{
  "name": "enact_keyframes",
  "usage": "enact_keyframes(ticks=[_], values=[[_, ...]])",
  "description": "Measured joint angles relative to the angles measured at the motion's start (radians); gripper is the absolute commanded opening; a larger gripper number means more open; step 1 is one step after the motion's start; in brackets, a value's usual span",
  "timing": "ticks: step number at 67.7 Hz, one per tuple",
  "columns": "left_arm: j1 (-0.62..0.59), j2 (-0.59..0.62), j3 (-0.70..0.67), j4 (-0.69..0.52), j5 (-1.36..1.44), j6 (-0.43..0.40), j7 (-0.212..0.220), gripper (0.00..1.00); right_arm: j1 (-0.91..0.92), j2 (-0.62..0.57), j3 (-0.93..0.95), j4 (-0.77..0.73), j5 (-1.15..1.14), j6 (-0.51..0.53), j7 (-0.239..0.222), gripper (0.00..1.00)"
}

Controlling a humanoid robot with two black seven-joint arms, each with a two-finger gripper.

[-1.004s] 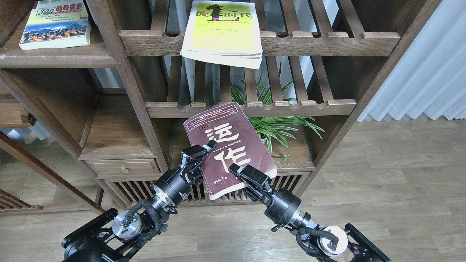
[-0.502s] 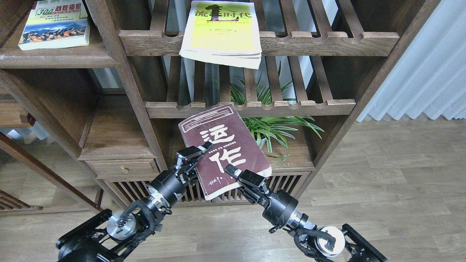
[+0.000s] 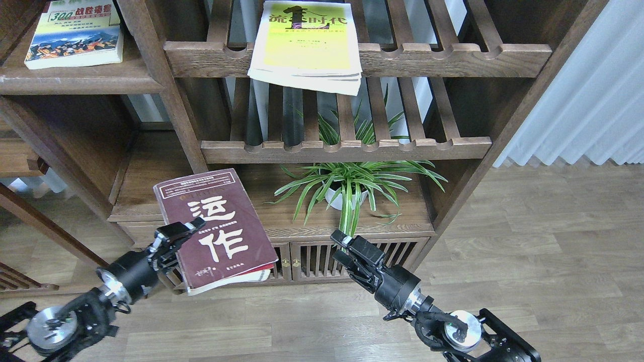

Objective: Organize books on shelf
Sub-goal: 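Carry the maroon book with the left gripper toward the side shelf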

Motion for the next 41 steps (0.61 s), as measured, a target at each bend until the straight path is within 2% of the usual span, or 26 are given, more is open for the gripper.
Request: enact_keyframes(ticks=[23, 41], values=[[0.001, 0.288, -0.005, -0.101, 0.025, 0.0, 0.007, 0.01, 0.06, 0.0, 0.0, -0.042, 0.0, 0.0, 0.003, 0.87], [-0.001, 0.476, -0.081, -0.169, 0.026, 0.0, 0.008, 0.01, 0.079, 0.0, 0.0, -0.059, 0.001, 0.0, 0.009, 0.87]])
